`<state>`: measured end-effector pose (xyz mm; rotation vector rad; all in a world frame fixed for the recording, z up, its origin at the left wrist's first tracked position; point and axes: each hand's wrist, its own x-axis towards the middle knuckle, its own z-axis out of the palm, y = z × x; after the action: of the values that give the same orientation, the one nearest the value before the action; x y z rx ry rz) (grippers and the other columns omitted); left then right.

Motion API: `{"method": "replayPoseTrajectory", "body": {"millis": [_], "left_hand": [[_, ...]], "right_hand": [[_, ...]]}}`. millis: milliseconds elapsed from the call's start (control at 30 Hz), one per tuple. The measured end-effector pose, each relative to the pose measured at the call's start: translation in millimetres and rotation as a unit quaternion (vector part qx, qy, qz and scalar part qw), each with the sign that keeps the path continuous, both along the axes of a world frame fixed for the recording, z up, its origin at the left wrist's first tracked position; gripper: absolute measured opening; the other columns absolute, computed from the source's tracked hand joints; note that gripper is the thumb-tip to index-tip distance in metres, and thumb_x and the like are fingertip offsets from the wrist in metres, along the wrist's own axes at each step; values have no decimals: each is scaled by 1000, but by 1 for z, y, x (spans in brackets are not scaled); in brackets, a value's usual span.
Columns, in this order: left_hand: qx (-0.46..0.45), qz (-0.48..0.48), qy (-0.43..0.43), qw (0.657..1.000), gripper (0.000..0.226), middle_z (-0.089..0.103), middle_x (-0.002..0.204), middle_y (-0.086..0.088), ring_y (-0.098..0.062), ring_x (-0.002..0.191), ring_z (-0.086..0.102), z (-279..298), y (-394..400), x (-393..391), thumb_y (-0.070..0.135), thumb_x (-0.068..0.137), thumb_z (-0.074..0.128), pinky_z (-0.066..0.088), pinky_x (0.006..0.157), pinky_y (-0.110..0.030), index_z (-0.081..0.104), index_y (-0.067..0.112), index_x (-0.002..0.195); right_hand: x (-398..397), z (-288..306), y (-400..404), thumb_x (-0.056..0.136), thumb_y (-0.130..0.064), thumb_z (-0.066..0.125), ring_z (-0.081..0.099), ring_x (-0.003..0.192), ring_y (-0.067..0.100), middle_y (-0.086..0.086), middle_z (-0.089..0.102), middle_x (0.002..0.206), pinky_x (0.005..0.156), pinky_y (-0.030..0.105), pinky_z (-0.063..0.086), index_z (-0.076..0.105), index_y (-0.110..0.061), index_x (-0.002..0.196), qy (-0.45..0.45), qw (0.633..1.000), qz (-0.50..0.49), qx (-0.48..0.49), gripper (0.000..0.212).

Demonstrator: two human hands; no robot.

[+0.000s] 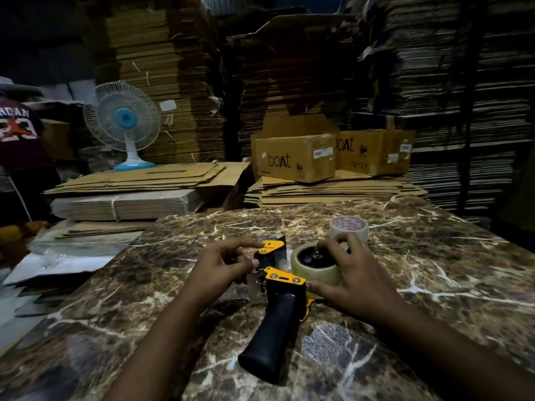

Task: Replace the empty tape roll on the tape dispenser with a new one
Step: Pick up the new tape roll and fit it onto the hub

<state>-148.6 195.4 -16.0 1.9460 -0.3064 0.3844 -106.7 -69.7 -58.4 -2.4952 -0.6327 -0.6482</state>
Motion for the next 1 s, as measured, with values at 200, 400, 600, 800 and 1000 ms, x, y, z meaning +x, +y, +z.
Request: {"method": "replayPoseTrajectory", "body": {"millis": [200, 400, 600, 800, 1000], "left_hand": [[44, -18, 45, 998, 24, 71, 77, -13, -19, 61, 58, 11, -2, 2, 6, 80, 76, 50, 52, -28, 80, 20, 99], [26, -26, 98, 995, 19, 67, 61, -1, -18, 49, 54, 22, -13, 1, 24, 86, 70, 41, 43, -22, 80, 7, 85], [169, 37, 80, 982, 17, 72, 65, -11, -9, 43, 55, 33, -30, 12, 35, 73, 82, 41, 43, -22, 79, 18, 73], [337, 77, 89, 934, 19, 51, 64, 18, -3, 62, 48, 45, -47, 20, 36, 68, 84, 36, 51, -18, 79, 25, 82], [513, 75, 75, 852, 19, 71, 86, 4, -13, 78, 59, 56, -63, 31, 23, 74, 73, 51, 68, -27, 78, 23, 93]], "right_hand": [[-1, 0, 0, 65, -91, 46, 43, 117, 14, -6, 41, 126, 84, 35, 50, 46, -39, 131, 2, 1000, 1, -1, 84], [0, 0, 1, 68, -82, 54, 44, 114, 17, -6, 39, 125, 82, 34, 50, 42, -39, 133, -3, 1000, -3, -14, 79], [0, 0, 3, 67, -83, 55, 44, 109, 16, -6, 39, 122, 77, 33, 50, 42, -40, 129, -14, 1000, -17, -22, 76], [-2, 2, 2, 67, -79, 56, 44, 112, 17, -4, 38, 124, 80, 34, 50, 40, -38, 126, -11, 999, -15, -29, 74], [-3, 3, 2, 68, -82, 54, 44, 113, 17, -3, 39, 125, 77, 31, 45, 41, -39, 126, -18, 999, -18, -33, 73]]}}
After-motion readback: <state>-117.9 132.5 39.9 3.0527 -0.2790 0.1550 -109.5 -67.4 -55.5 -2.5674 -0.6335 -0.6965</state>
